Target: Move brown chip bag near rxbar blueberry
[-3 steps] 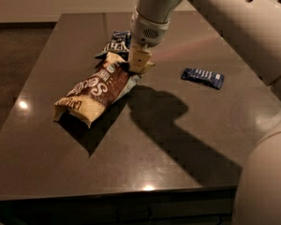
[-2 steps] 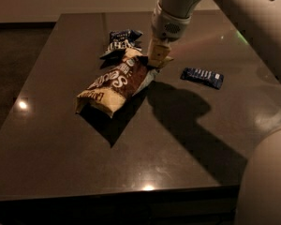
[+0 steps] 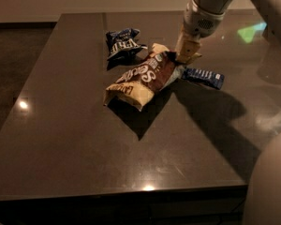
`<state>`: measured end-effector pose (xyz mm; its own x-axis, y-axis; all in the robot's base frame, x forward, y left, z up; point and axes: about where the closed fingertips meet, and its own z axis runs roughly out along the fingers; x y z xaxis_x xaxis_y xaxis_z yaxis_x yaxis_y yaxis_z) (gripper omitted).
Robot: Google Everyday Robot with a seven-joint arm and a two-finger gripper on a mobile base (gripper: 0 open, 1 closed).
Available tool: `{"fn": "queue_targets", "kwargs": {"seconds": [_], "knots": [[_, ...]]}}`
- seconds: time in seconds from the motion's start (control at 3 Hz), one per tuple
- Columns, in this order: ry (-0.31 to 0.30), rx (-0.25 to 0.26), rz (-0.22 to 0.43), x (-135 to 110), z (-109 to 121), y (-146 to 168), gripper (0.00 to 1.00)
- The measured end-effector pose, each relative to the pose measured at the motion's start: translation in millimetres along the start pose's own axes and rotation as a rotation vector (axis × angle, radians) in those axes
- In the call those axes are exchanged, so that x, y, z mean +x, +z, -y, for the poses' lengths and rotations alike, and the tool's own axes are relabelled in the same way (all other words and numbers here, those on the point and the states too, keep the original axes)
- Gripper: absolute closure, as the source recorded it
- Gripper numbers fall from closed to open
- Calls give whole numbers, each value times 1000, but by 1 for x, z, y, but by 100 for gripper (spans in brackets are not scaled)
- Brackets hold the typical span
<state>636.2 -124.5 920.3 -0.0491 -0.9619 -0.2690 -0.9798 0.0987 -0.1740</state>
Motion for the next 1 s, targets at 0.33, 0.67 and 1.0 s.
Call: {"fn": "queue_targets", "kwargs": {"seconds": [0.33,0.67,1.0], "knots": [[39,20,-19,34,7,-10,100],[72,30,-40,64,9,-17,76],[83,21,-42,75,8,-19,51]]}}
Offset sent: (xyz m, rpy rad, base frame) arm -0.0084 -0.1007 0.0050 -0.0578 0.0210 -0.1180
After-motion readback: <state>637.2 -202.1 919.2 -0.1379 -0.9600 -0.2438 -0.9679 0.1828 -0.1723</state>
